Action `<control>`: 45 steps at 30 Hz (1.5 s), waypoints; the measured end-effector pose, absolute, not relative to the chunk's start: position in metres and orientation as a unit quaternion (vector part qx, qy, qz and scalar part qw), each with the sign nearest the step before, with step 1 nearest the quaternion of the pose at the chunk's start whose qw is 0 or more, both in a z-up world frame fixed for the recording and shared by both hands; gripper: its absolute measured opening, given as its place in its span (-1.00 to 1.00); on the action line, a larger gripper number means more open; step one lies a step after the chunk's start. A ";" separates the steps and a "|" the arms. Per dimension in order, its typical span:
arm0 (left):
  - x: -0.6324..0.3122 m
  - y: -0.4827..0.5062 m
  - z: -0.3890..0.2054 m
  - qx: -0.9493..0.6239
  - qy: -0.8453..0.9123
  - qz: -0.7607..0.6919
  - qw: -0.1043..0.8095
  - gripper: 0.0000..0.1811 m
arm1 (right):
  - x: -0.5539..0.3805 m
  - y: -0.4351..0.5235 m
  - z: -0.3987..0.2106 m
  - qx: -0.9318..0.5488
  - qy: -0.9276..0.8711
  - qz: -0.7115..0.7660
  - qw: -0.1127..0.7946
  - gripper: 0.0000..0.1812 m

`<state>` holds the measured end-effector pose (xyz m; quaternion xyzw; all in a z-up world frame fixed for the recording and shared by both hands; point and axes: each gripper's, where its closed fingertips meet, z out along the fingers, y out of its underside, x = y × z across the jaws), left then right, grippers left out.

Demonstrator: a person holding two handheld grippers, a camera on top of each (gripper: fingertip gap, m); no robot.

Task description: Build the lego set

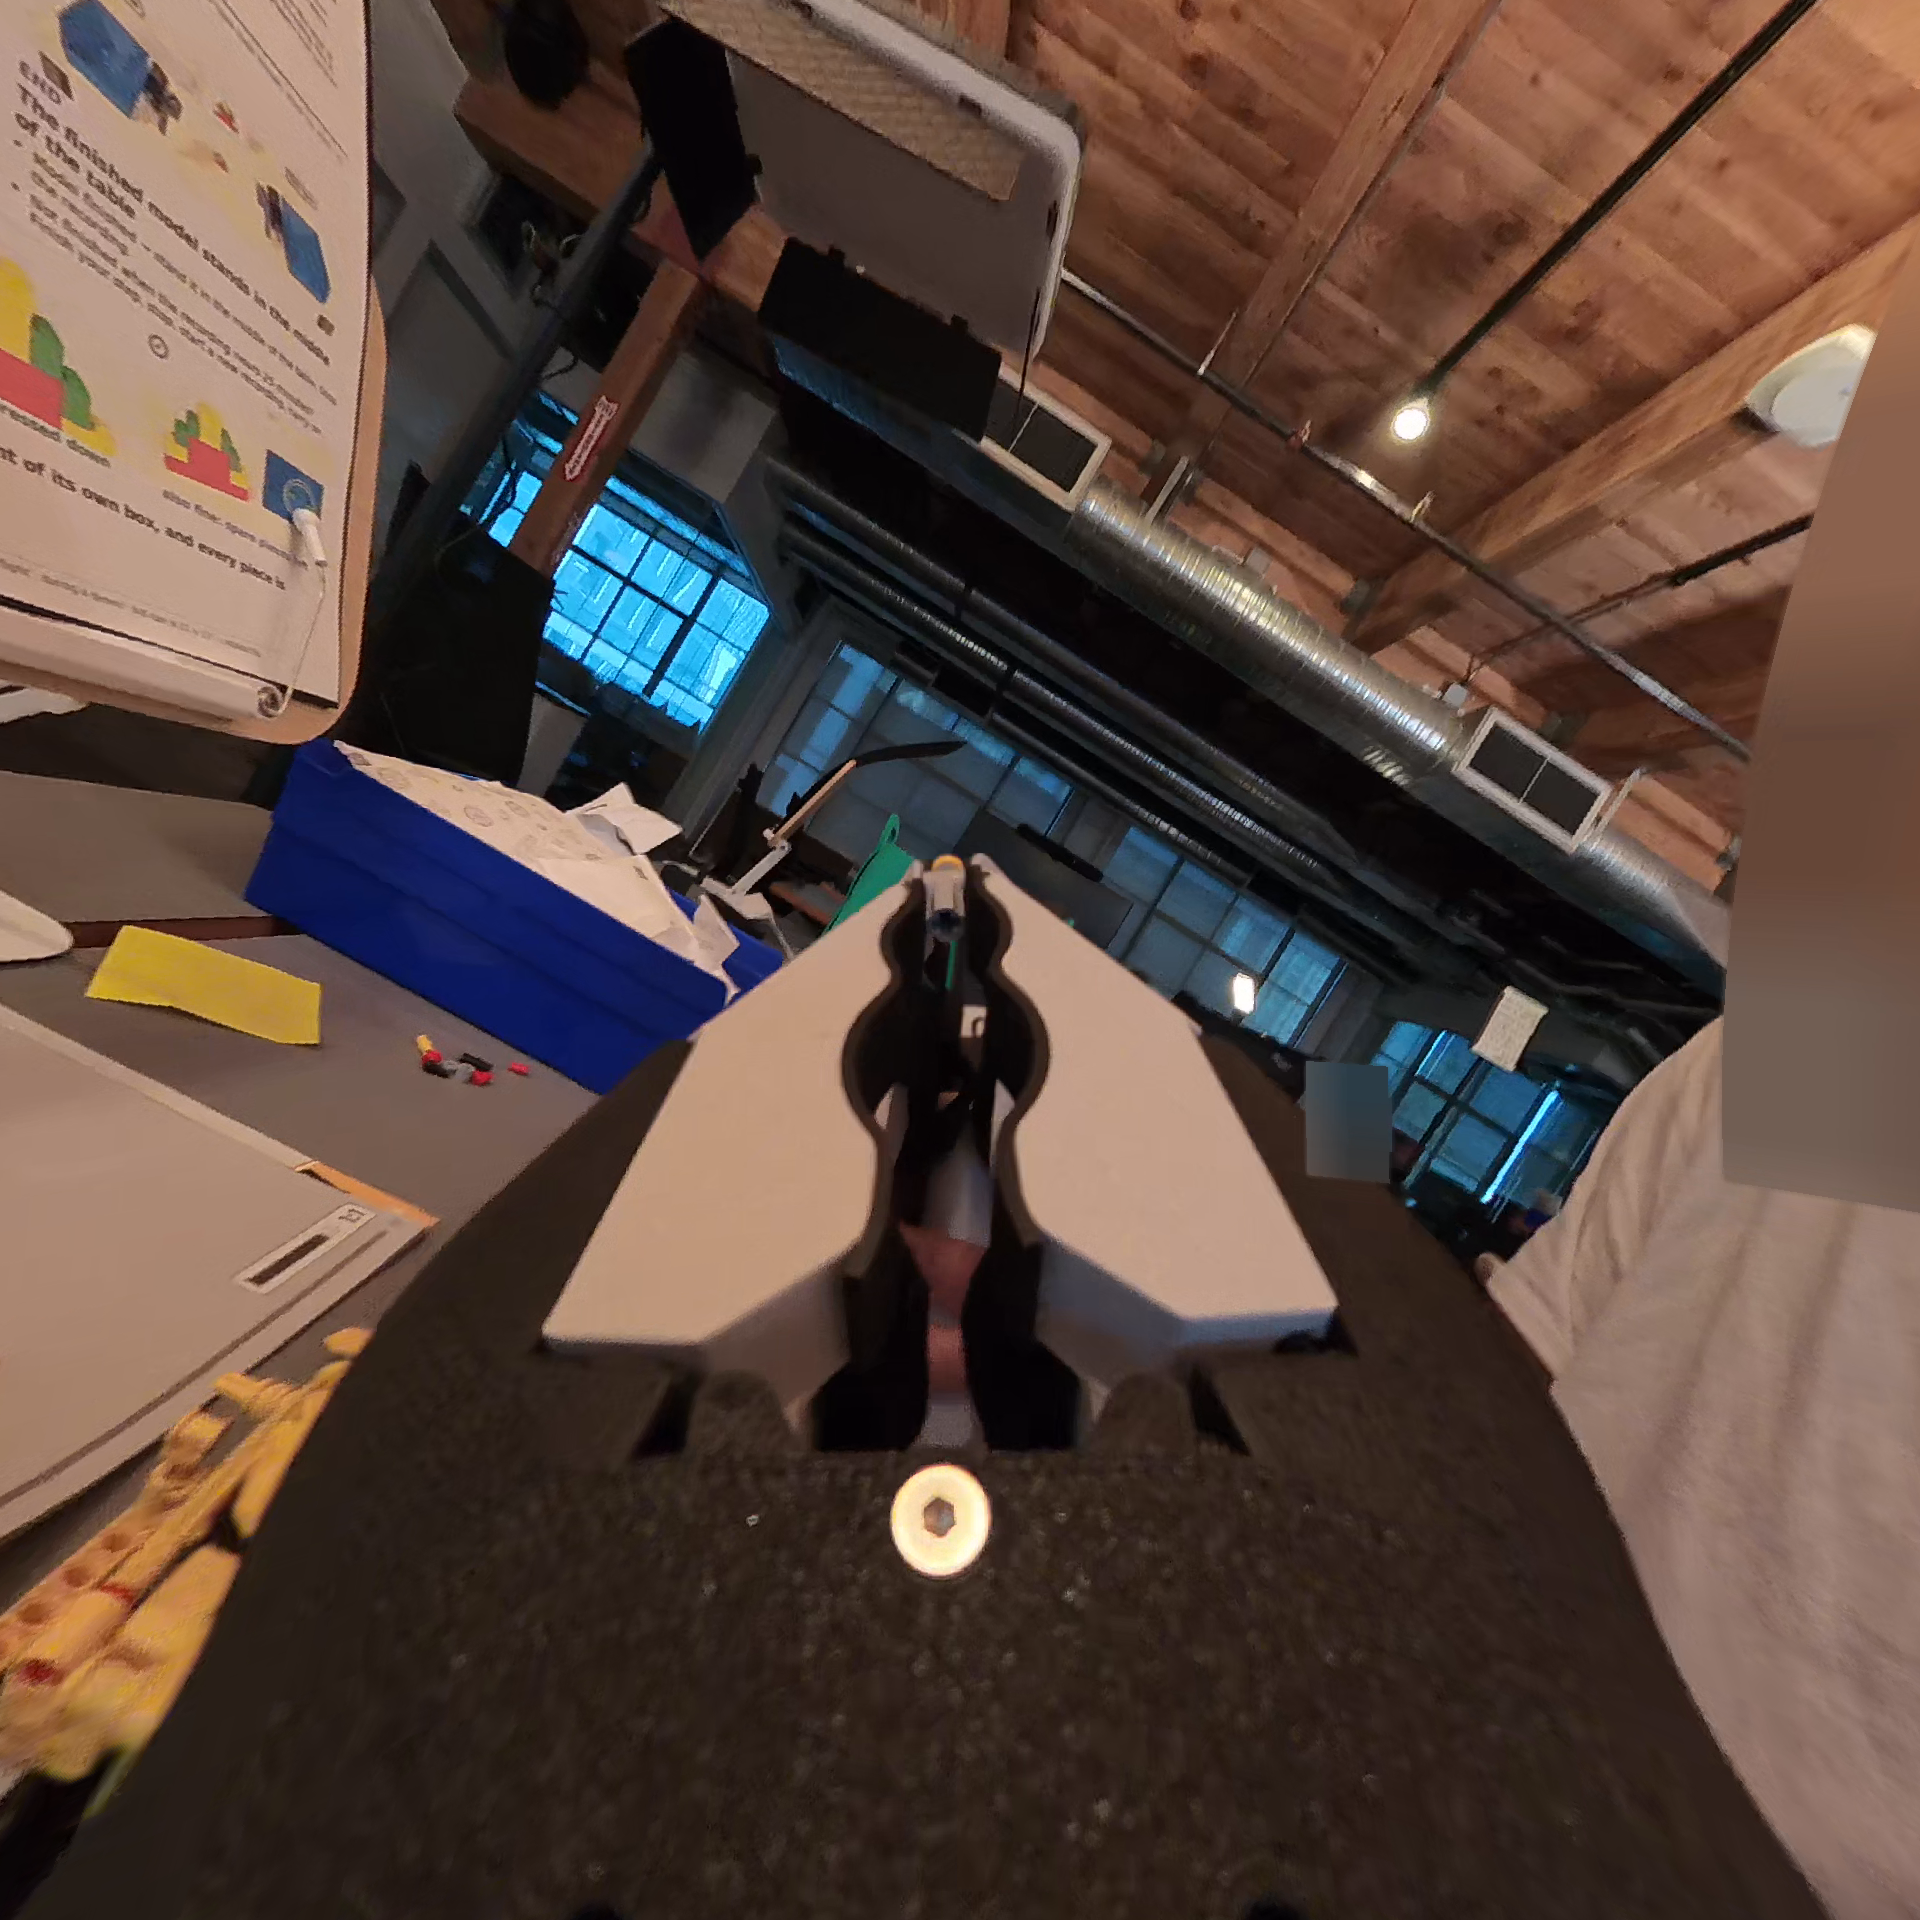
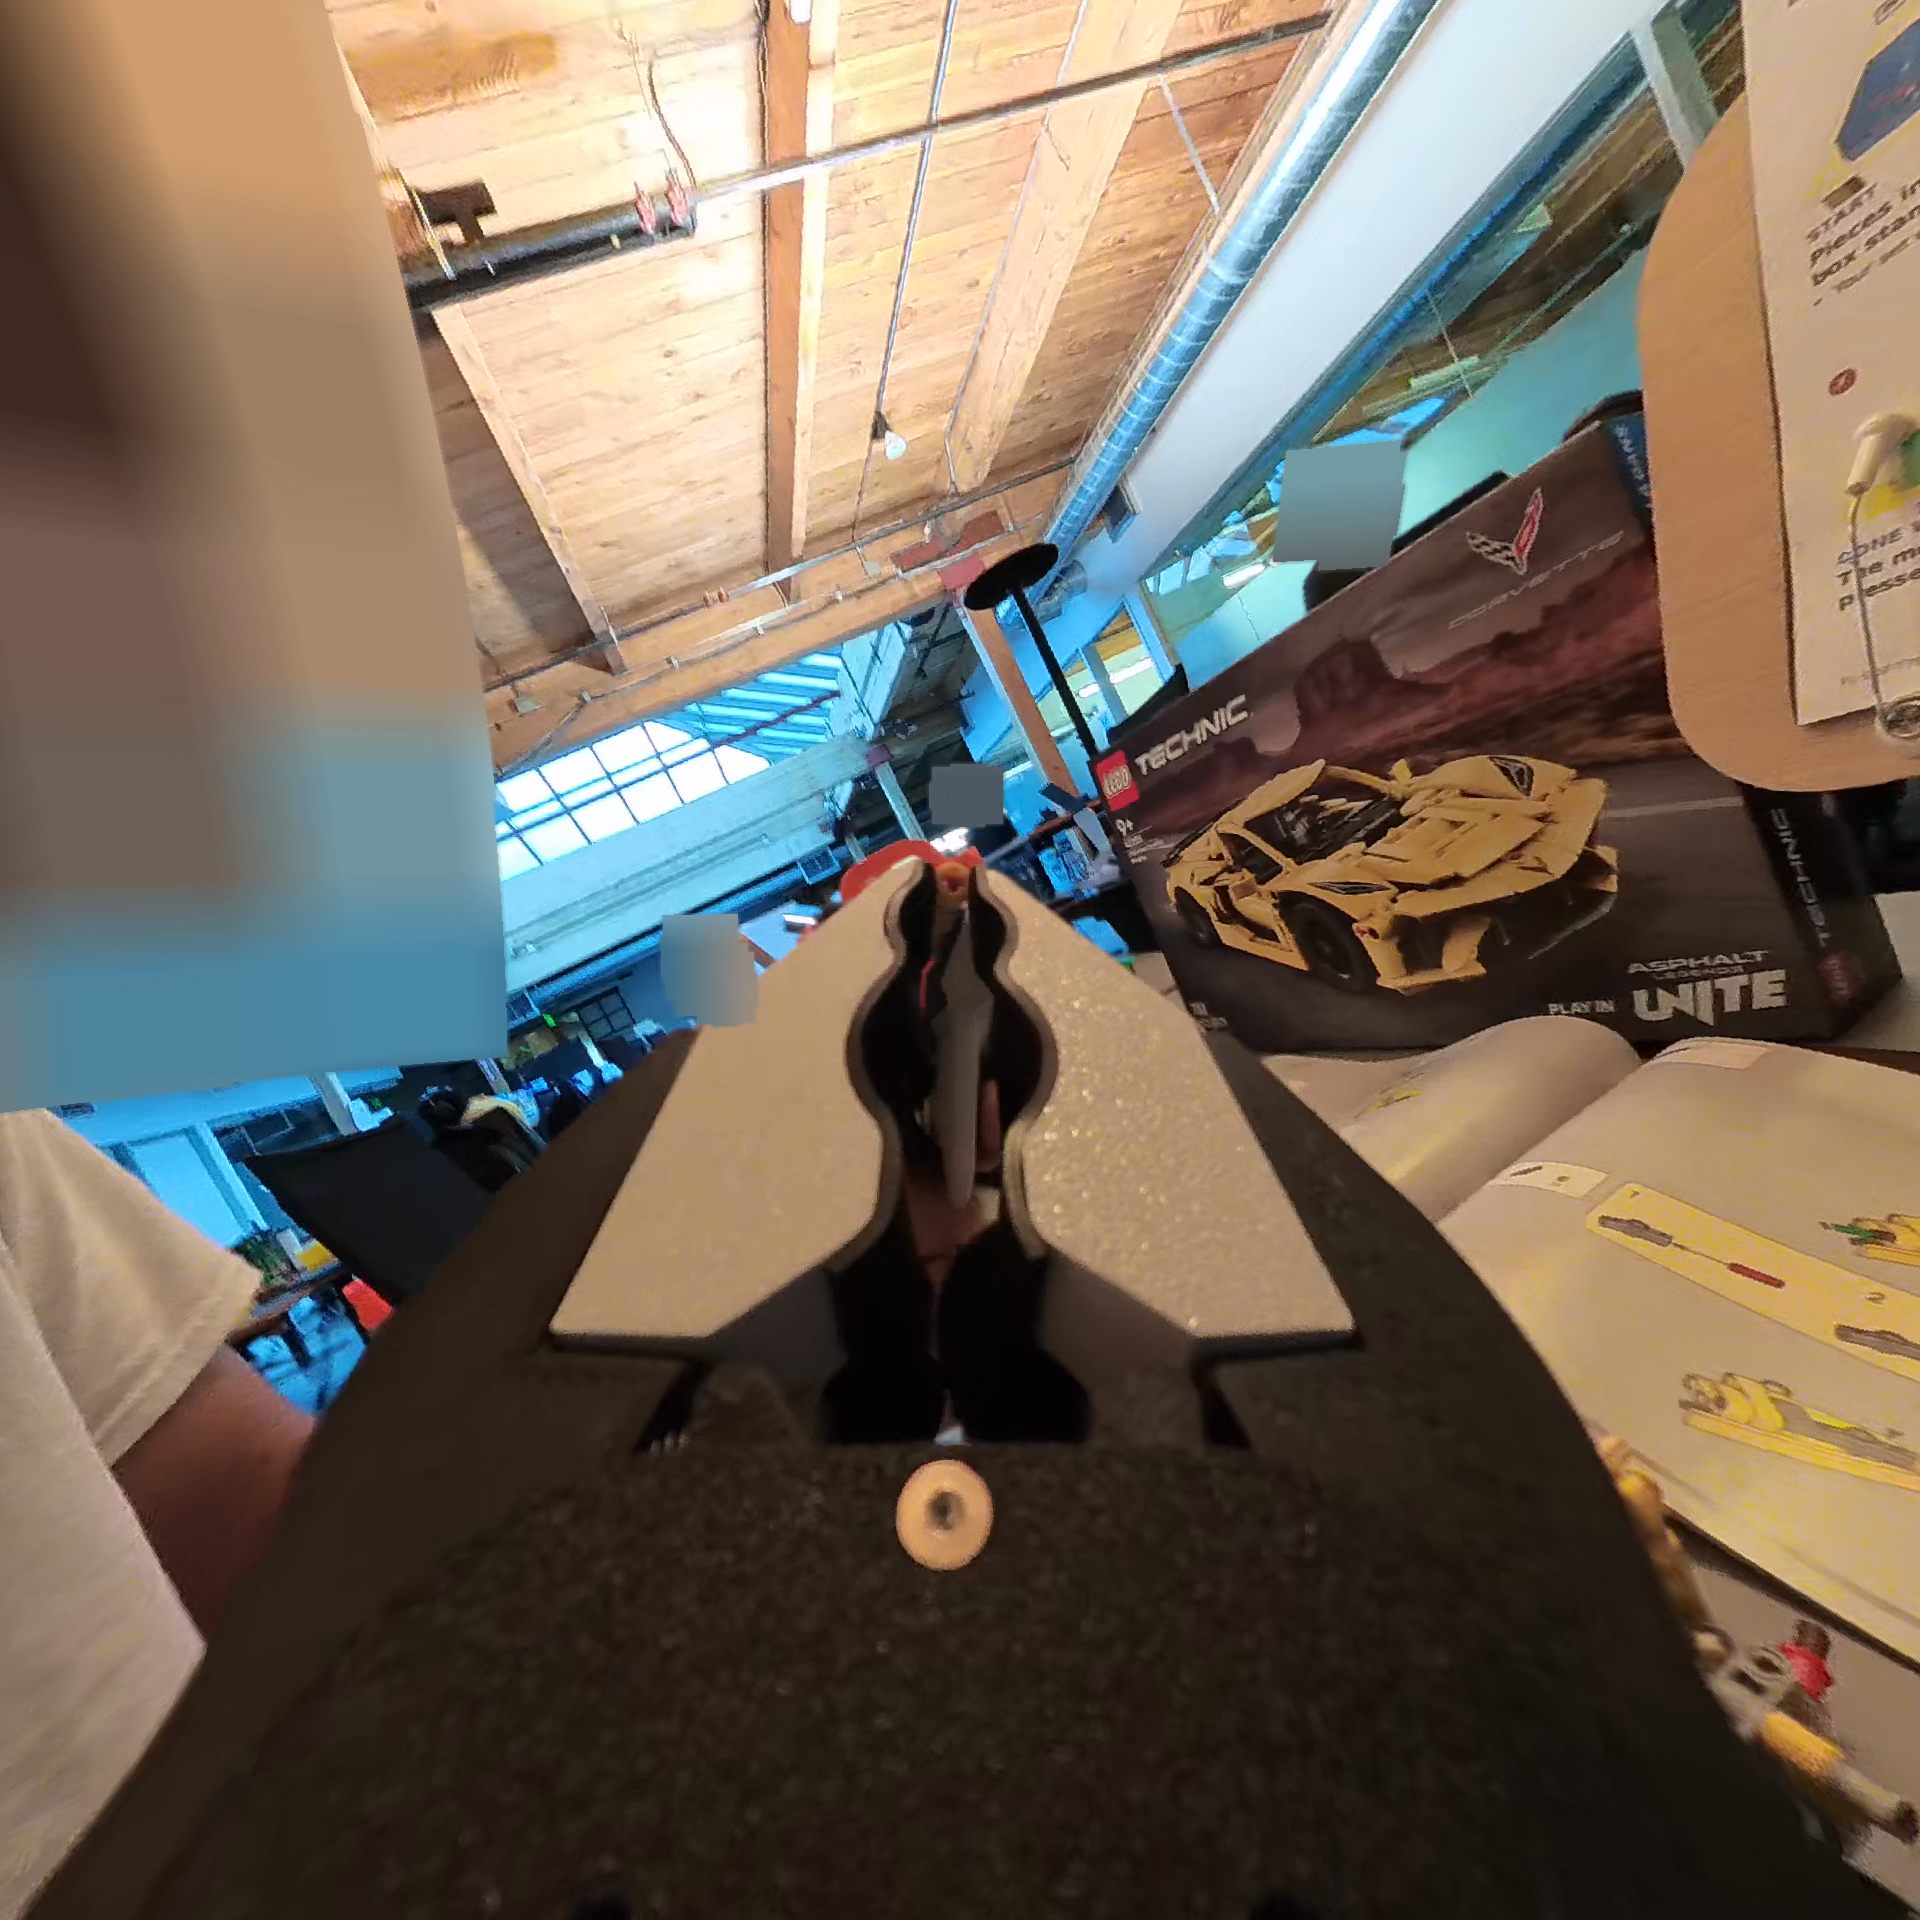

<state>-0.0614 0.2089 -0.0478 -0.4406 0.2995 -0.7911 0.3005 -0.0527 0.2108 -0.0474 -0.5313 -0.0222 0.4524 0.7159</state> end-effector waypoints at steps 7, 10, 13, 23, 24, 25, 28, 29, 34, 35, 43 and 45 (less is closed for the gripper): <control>-0.063 0.207 -0.042 -0.413 0.229 -0.841 0.264 -0.93 | -0.055 0.208 -0.040 -0.500 -0.003 0.469 0.728 -0.95; -0.065 0.208 -0.041 -0.402 0.205 -0.858 0.246 -0.92 | -0.057 0.208 -0.039 -0.502 -0.008 0.460 0.733 -0.95; -0.066 0.208 -0.039 -0.393 0.181 -0.871 0.234 -0.92 | -0.058 0.207 -0.037 -0.505 -0.016 0.436 0.745 -0.95; -0.068 0.206 -0.038 -0.374 0.123 -0.898 0.199 -0.93 | -0.059 0.207 -0.034 -0.549 -0.053 0.252 0.795 -0.96; -0.068 0.206 -0.038 -0.374 0.121 -0.898 0.199 -0.93 | -0.059 0.207 -0.034 -0.551 -0.053 0.251 0.794 -0.96; -0.068 0.206 -0.037 -0.371 0.119 -0.900 0.195 -0.93 | -0.059 0.207 -0.033 -0.550 -0.052 0.256 0.793 -0.96; -0.070 0.207 -0.035 -0.358 0.132 -0.907 0.179 -0.93 | -0.062 0.205 -0.030 -0.540 -0.046 0.296 0.786 -0.96; -0.071 0.206 -0.035 -0.358 0.144 -0.905 0.180 -0.93 | -0.062 0.205 -0.030 -0.541 -0.049 0.303 0.783 -0.96; -0.071 0.199 -0.032 -0.354 0.195 -0.897 0.179 -0.93 | -0.063 0.197 -0.027 -0.526 -0.069 0.374 0.761 -0.95; -0.071 0.198 -0.032 -0.355 0.204 -0.894 0.180 -0.93 | -0.063 0.196 -0.028 -0.527 -0.073 0.384 0.755 -0.95; -0.069 0.193 -0.034 -0.355 0.227 -0.890 0.171 -0.93 | -0.062 0.190 -0.031 -0.524 -0.086 0.433 0.728 -0.95; -0.069 0.192 -0.034 -0.353 0.223 -0.894 0.163 -0.93 | -0.062 0.188 -0.031 -0.524 -0.099 0.417 0.736 -0.95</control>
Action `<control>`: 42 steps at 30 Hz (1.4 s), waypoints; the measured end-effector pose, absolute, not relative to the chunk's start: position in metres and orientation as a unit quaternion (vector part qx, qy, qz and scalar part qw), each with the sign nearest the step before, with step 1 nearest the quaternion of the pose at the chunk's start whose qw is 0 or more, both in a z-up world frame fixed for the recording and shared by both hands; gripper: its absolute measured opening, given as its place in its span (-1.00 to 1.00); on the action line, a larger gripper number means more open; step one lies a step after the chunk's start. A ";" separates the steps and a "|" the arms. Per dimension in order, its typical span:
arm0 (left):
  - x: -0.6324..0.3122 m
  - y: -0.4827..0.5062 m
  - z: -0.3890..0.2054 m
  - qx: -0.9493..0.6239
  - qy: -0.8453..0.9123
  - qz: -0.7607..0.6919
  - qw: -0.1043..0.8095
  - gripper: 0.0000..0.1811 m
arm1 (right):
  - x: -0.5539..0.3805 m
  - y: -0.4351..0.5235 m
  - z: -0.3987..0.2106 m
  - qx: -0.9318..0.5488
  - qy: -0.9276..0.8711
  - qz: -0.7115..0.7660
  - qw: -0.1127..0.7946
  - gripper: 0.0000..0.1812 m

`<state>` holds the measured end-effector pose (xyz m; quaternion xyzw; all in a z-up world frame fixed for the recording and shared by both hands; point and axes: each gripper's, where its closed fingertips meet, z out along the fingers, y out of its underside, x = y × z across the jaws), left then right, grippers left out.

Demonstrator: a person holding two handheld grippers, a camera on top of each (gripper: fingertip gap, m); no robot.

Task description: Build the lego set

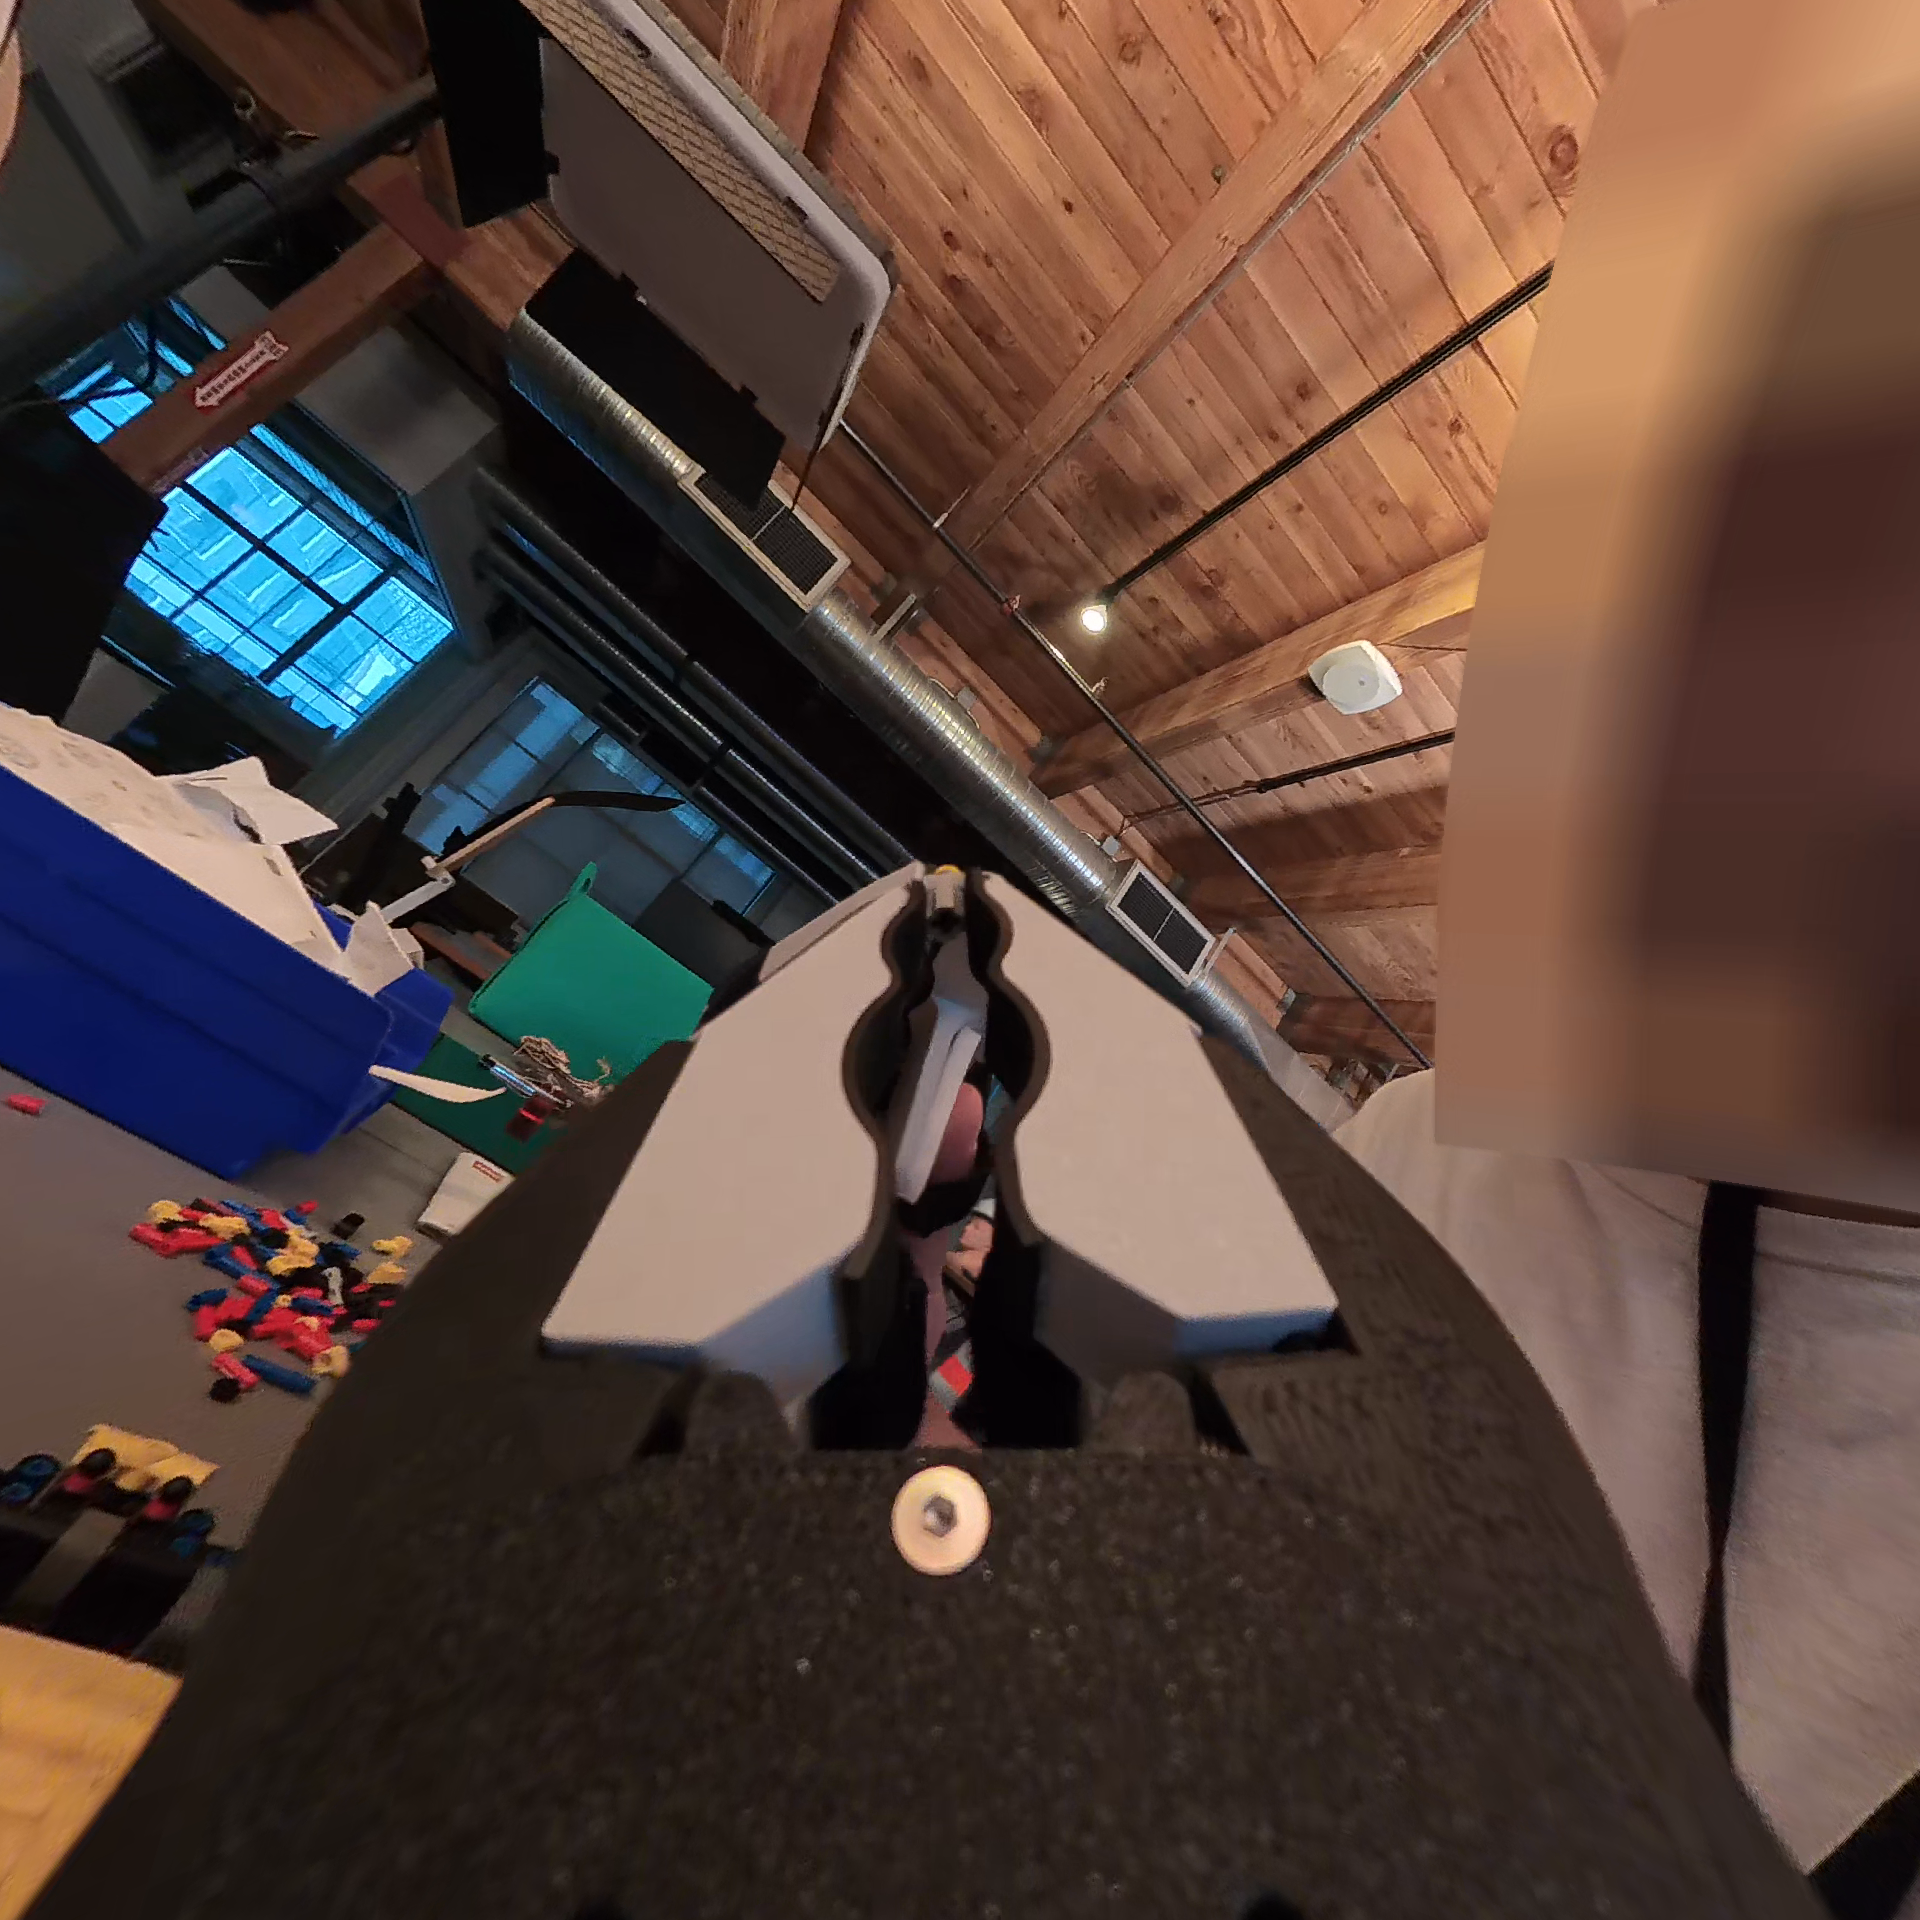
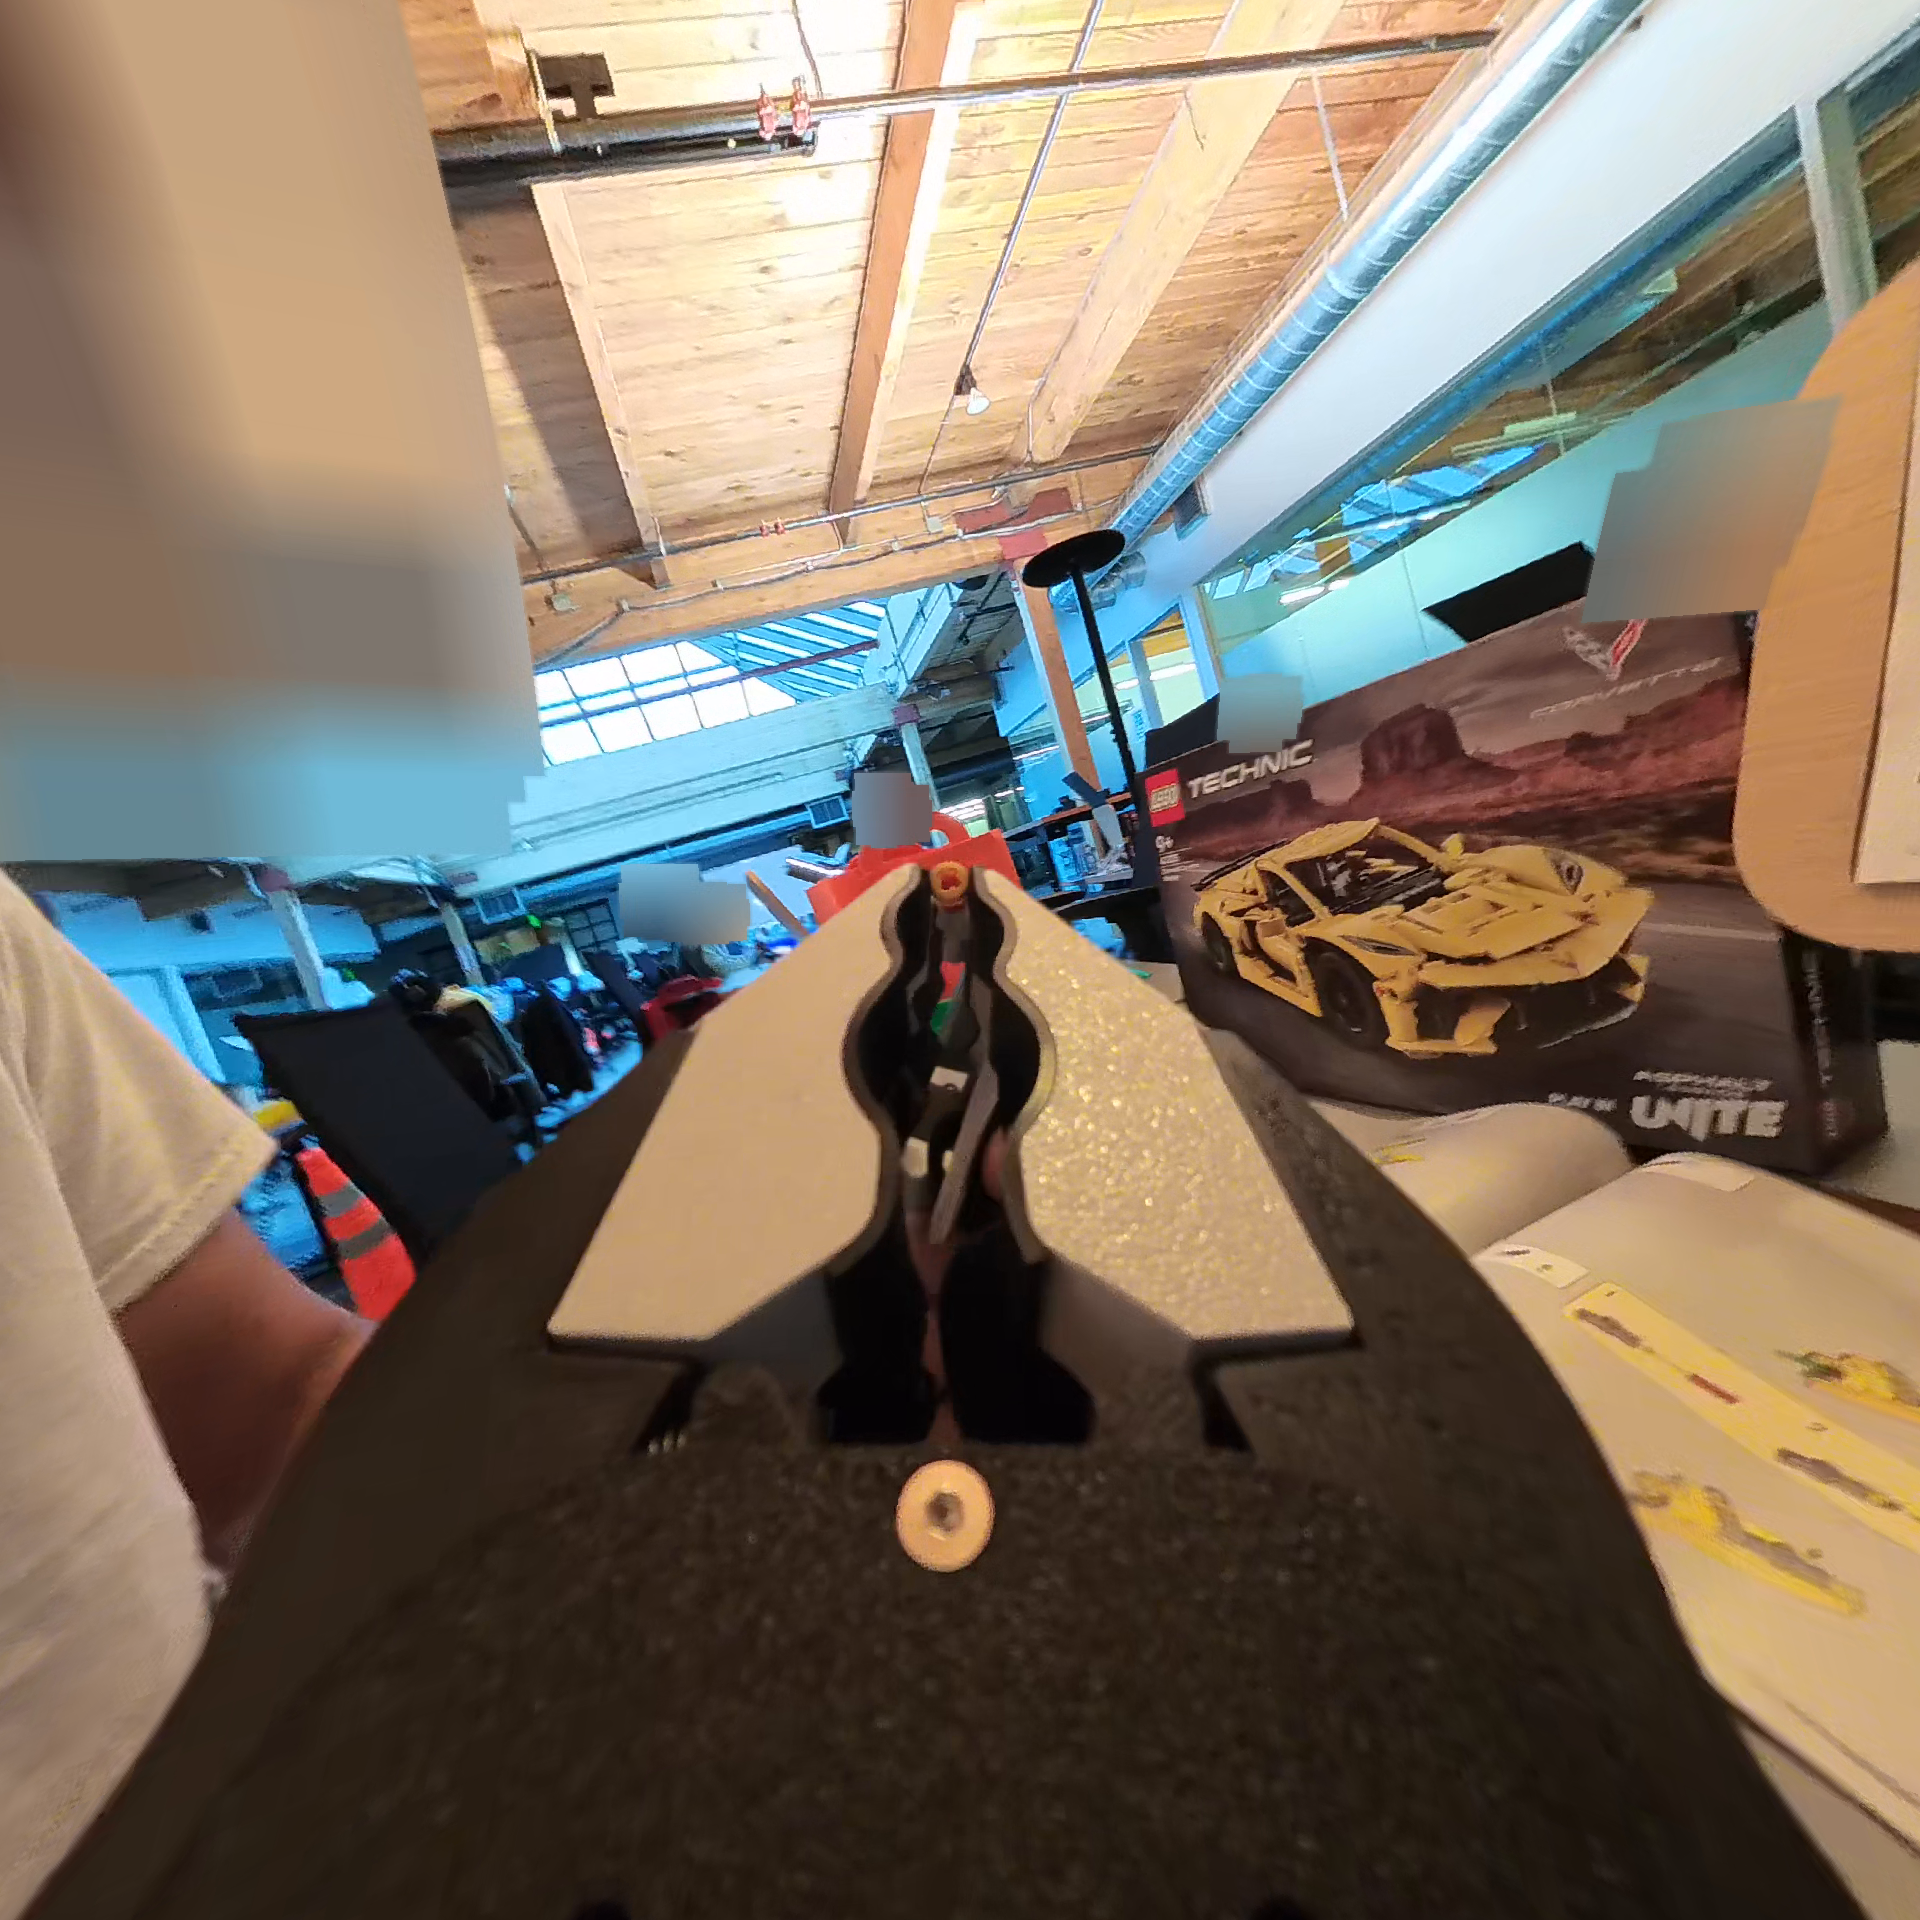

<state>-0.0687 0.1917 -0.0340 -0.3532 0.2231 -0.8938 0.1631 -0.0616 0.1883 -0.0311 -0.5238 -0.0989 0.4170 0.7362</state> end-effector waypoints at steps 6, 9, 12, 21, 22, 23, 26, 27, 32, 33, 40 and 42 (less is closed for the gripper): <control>-0.073 0.185 -0.028 -0.310 0.180 -0.929 0.094 -0.93 | -0.067 0.180 -0.024 -0.497 -0.149 0.335 0.786 -0.95; -0.075 0.184 -0.025 -0.288 0.147 -0.944 0.062 -0.93 | -0.070 0.179 -0.020 -0.486 -0.150 0.315 0.801 -0.95; -0.076 0.184 -0.024 -0.286 0.138 -0.946 0.062 -0.93 | -0.071 0.180 -0.020 -0.488 -0.158 0.282 0.810 -0.95; -0.075 0.181 -0.020 -0.327 0.199 -0.912 0.145 -0.93 | -0.069 0.179 -0.018 -0.478 -0.134 0.319 0.807 -0.95; -0.074 0.181 -0.020 -0.321 0.183 -0.920 0.130 -0.92 | -0.069 0.179 -0.016 -0.475 -0.133 0.317 0.810 -0.95; -0.074 0.181 -0.020 -0.319 0.172 -0.924 0.124 -0.92 | -0.068 0.179 -0.016 -0.477 -0.132 0.306 0.813 -0.96; -0.074 0.183 -0.020 -0.327 0.173 -0.922 0.115 -0.93 | -0.068 0.181 -0.018 -0.492 -0.150 0.241 0.823 -0.95; -0.074 0.183 -0.021 -0.331 0.177 -0.920 0.118 -0.92 | -0.068 0.181 -0.018 -0.497 -0.158 0.213 0.826 -0.95; -0.070 0.186 -0.024 -0.365 0.216 -0.890 0.165 -0.93 | -0.062 0.184 -0.022 -0.503 -0.139 0.269 0.809 -0.96; -0.067 0.187 -0.027 -0.382 0.242 -0.872 0.188 -0.93 | -0.059 0.185 -0.025 -0.513 -0.134 0.288 0.798 -0.95; -0.072 0.234 -0.053 -0.472 0.303 -0.777 0.284 -0.93 | -0.052 0.141 -0.149 -0.778 -0.321 0.238 0.484 -0.94; -0.075 0.240 -0.053 -0.476 0.300 -0.774 0.290 -0.93 | -0.038 0.104 -0.216 -0.850 -0.386 0.157 0.323 -0.94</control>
